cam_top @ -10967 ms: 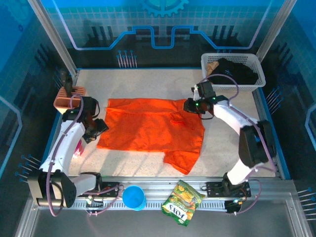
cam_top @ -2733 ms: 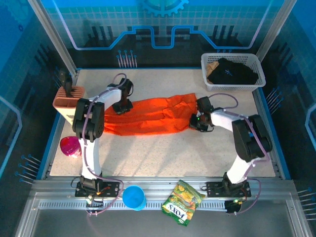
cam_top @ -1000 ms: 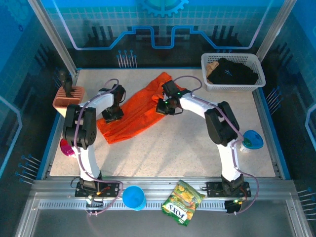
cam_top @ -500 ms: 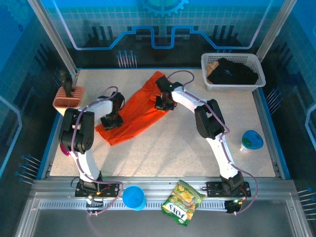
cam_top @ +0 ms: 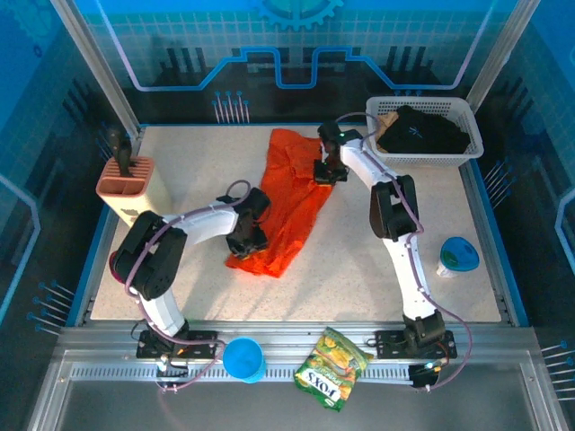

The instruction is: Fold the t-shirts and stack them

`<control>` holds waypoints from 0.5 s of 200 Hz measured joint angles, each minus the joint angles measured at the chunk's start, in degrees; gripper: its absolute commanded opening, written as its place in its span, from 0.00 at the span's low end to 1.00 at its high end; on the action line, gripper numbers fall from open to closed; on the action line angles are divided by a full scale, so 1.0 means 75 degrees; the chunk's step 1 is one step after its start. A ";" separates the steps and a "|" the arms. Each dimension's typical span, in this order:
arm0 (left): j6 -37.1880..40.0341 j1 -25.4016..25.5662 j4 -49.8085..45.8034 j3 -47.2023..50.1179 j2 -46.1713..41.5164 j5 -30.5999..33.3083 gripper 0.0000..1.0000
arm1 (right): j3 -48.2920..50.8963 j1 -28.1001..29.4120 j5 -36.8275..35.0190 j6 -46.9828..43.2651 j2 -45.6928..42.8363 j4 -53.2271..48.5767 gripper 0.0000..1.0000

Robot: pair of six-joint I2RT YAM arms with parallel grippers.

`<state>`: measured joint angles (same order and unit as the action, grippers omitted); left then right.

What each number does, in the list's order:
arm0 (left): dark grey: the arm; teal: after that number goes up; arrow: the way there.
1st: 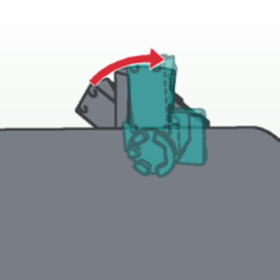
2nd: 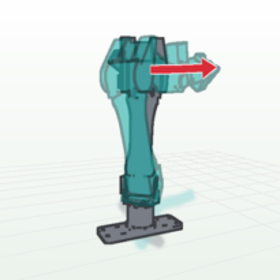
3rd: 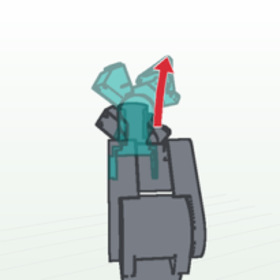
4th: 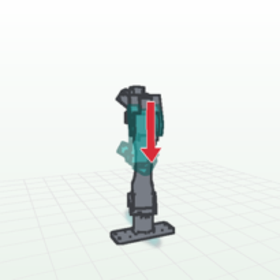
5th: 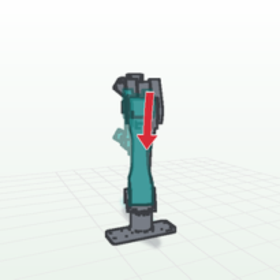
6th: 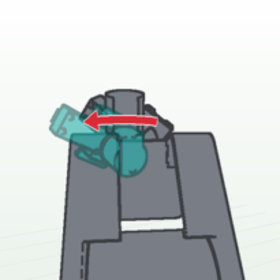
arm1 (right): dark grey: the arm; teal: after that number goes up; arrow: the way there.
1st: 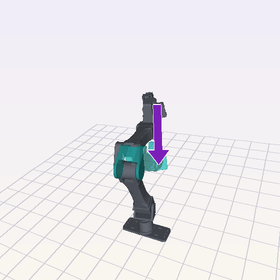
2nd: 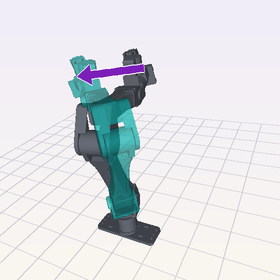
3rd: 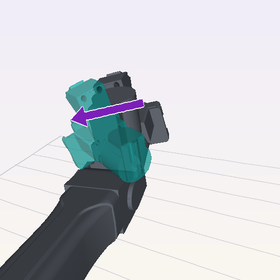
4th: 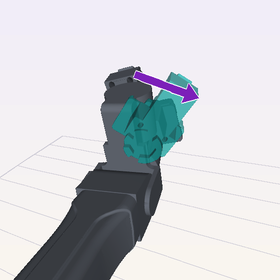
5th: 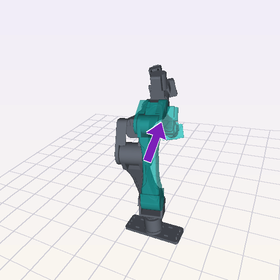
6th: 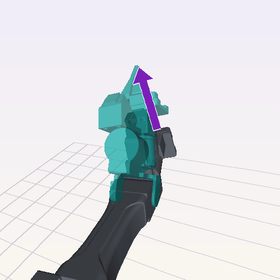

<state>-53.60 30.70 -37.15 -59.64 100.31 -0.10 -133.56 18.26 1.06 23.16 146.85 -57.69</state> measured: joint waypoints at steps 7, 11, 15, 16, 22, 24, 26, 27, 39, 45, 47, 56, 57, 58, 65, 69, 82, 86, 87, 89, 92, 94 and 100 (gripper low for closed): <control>-0.0210 0.0195 0.0108 -0.0009 0.0000 -0.0111 0.38 | -0.0318 -0.0152 0.0000 -0.0219 0.0163 -0.0128 0.03; -0.0303 0.0303 0.0146 -0.0020 0.0003 -0.0172 0.38 | -0.0504 -0.0254 -0.0006 -0.0358 0.0256 -0.0189 0.03; -0.0411 0.0388 0.0169 -0.0035 0.0006 -0.0204 0.38 | -0.0662 -0.0332 -0.0020 -0.0475 0.0338 -0.0245 0.03; -0.0443 0.0417 0.0175 -0.0044 0.0009 -0.0219 0.38 | -0.0691 -0.0350 -0.0026 -0.0495 0.0350 -0.0251 0.03; -0.0557 0.0530 0.0192 -0.0093 0.0029 -0.0268 0.38 | -0.0915 -0.0484 -0.0055 -0.0682 0.0472 -0.0318 0.03; -0.0603 0.0571 0.0198 -0.0119 0.0044 -0.0303 0.38 | -0.0994 -0.0539 -0.0061 -0.0749 0.0513 -0.0335 0.03; -0.0641 0.0615 0.0201 -0.0149 0.0061 -0.0315 0.38 | -0.1070 -0.0595 -0.0067 -0.0828 0.0554 -0.0358 0.03; -0.0653 0.0629 0.0201 -0.0160 0.0067 -0.0321 0.38 | -0.1093 -0.0612 -0.0070 -0.0854 0.0568 -0.0364 0.03; -0.0836 0.0799 0.0204 -0.0411 0.0210 -0.0434 0.38 | -0.1367 -0.0866 -0.0064 -0.1180 0.0705 -0.0431 0.05; -0.0883 0.0845 0.0207 -0.0548 0.0289 -0.0460 0.38 | -0.1408 -0.0970 -0.0064 -0.1320 0.0726 -0.0446 0.06; -0.0901 0.0860 0.0207 -0.0603 0.0326 -0.0478 0.38 | -0.1408 -0.1014 -0.0061 -0.1381 0.0726 -0.0452 0.07; -0.0976 0.0895 0.0204 -0.0831 0.0449 -0.0516 0.38 | -0.1405 -0.1151 -0.0052 -0.1597 0.0723 -0.0510 0.12; -0.0982 0.0898 0.0204 -0.0848 0.0458 -0.0516 0.38 | -0.1405 -0.1157 -0.0052 -0.1612 0.0720 -0.0510 0.13; -0.0991 0.0903 0.0204 -0.0880 0.0475 -0.0519 0.38 | -0.1396 -0.1166 -0.0052 -0.1626 0.0714 -0.0510 0.13; -0.1011 0.0927 0.0198 -0.1037 0.0533 -0.0516 0.39 | -0.1142 -0.1218 -0.0020 -0.1772 0.0586 -0.0411 0.18; -0.1023 0.0930 0.0192 -0.1110 0.0557 -0.0516 0.39 | -0.0906 -0.1233 -0.0009 -0.1906 0.0466 -0.0350 0.20; -0.1014 0.0930 0.0099 -0.1416 0.0571 -0.0510 0.41 | 0.0096 -0.1195 0.0085 -0.2157 -0.0154 -0.0131 0.28; -0.0991 0.0930 0.0047 -0.1533 0.0571 -0.0510 0.41 | 0.0440 -0.1160 0.0087 -0.2159 -0.0396 -0.0061 0.30; -0.0991 0.0930 0.0020 -0.1571 0.0571 -0.0504 0.41 | 0.0519 -0.1151 0.0093 -0.2186 -0.0449 -0.0035 0.30; -0.0991 0.0930 -0.0006 -0.1635 0.0571 -0.0504 0.42 | 0.0746 -0.1131 0.0096 -0.2276 -0.0597 0.0020 0.31; -0.0968 0.0930 -0.0044 -0.1719 0.0571 -0.0501 0.42 | 0.1008 -0.1090 0.0093 -0.2261 -0.0804 0.0050 0.32; -0.0950 0.0930 -0.0079 -0.1784 0.0571 -0.0487 0.42 | 0.1218 -0.1058 0.0099 -0.2311 -0.0970 0.0105 0.33; -0.0883 0.0930 -0.0154 -0.1970 0.0571 -0.0478 0.43 | 0.1746 -0.0959 0.0093 -0.2361 -0.1431 0.0192 0.35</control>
<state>-60.23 37.67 -38.30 -74.41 104.60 -3.68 -120.46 11.07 1.76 5.45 136.11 -56.25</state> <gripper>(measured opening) 0.417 0.314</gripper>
